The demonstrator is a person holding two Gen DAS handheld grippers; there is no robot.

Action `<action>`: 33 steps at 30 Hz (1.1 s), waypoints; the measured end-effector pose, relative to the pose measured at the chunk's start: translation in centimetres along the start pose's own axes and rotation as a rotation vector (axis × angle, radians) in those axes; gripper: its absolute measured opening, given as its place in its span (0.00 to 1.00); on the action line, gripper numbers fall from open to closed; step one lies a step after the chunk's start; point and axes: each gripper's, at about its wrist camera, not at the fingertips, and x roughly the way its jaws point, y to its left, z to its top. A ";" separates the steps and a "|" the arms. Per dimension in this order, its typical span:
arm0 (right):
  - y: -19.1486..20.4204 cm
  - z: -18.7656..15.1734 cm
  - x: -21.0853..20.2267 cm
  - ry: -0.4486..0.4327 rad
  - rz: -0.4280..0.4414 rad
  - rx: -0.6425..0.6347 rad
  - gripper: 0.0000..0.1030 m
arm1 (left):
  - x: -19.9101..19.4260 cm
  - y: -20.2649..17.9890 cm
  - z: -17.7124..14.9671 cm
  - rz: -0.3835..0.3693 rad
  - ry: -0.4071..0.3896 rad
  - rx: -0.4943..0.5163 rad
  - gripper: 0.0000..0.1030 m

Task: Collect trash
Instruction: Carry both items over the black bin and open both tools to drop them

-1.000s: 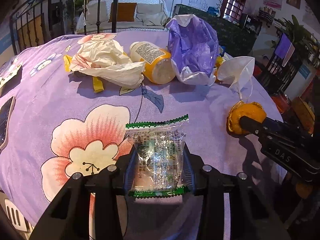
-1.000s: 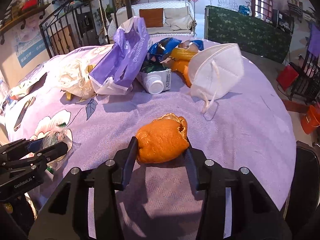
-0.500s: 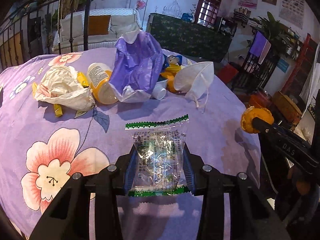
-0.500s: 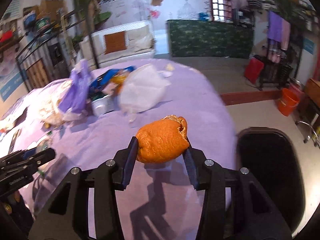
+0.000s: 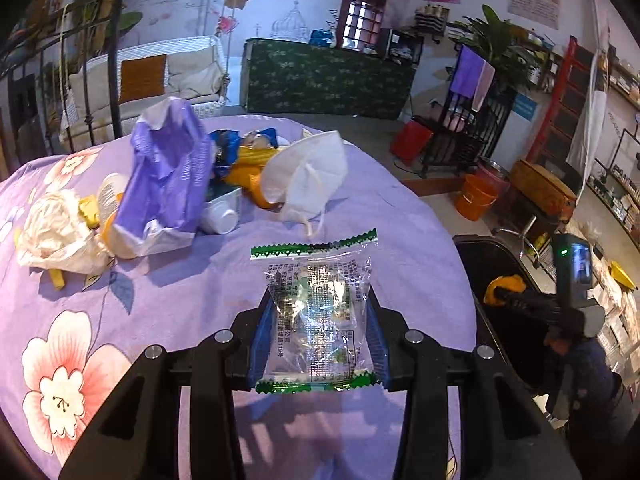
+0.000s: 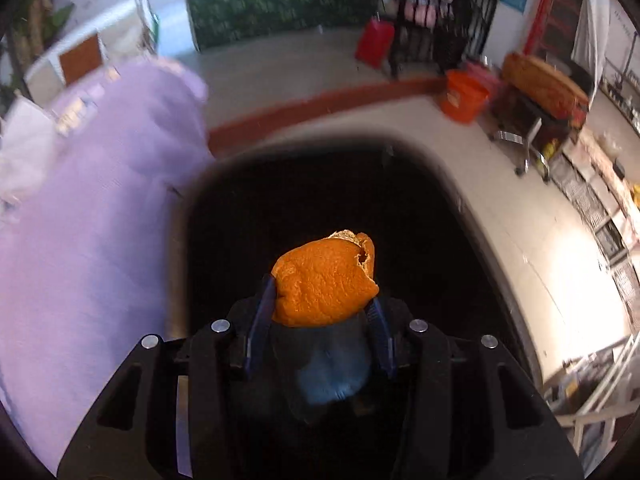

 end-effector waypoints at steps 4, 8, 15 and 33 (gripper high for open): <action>-0.2 0.1 1.5 0.077 0.007 0.013 0.45 | 0.4 -1.2 -0.1 -0.022 0.009 0.022 0.40; -0.5 0.4 1.2 0.079 -0.004 0.025 0.62 | 0.7 -1.7 -0.1 -0.038 0.014 0.032 0.40; -1.2 0.1 -0.5 0.017 0.015 0.067 0.68 | 1.8 -3.3 0.4 -0.093 0.043 0.052 0.40; -10.6 -0.2 -8.9 -0.293 -0.085 0.280 0.72 | 10.9 -20.8 0.8 -0.450 0.251 0.304 0.40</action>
